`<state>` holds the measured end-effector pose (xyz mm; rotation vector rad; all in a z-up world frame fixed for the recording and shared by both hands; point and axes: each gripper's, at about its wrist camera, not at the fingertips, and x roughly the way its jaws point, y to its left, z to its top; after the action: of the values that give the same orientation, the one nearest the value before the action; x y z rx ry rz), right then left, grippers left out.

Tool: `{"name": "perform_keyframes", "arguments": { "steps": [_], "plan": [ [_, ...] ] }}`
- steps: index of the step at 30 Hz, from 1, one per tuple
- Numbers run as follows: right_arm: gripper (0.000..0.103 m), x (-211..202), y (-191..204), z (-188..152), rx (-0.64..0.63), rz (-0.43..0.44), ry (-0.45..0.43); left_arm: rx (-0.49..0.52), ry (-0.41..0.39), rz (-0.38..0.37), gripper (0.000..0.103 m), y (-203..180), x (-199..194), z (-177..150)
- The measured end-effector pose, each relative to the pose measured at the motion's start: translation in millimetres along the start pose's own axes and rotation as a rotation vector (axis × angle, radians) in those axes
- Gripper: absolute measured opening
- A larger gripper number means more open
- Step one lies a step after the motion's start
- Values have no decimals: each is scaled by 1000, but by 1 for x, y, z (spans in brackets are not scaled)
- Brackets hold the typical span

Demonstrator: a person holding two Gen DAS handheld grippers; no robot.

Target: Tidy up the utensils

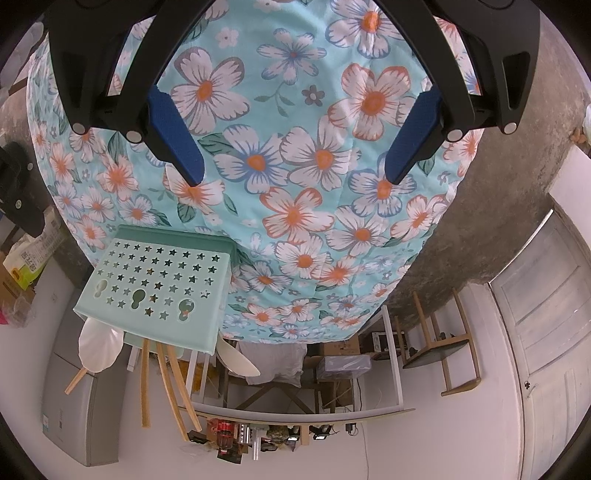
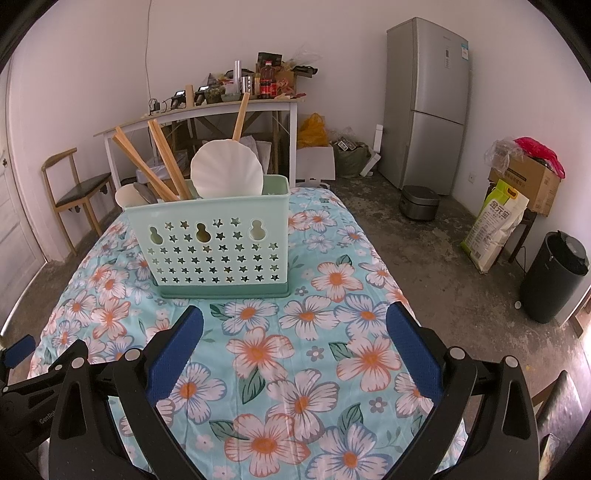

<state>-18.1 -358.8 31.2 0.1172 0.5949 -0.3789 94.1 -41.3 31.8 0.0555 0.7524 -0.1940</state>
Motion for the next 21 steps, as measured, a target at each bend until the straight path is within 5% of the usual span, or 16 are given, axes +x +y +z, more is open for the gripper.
{"name": "perform_keyframes", "arguments": {
  "steps": [21],
  "plan": [
    [96, -3, -2, 2, 6, -1, -3, 7, -8, 3, 95, -1, -4, 1]
  ]
}}
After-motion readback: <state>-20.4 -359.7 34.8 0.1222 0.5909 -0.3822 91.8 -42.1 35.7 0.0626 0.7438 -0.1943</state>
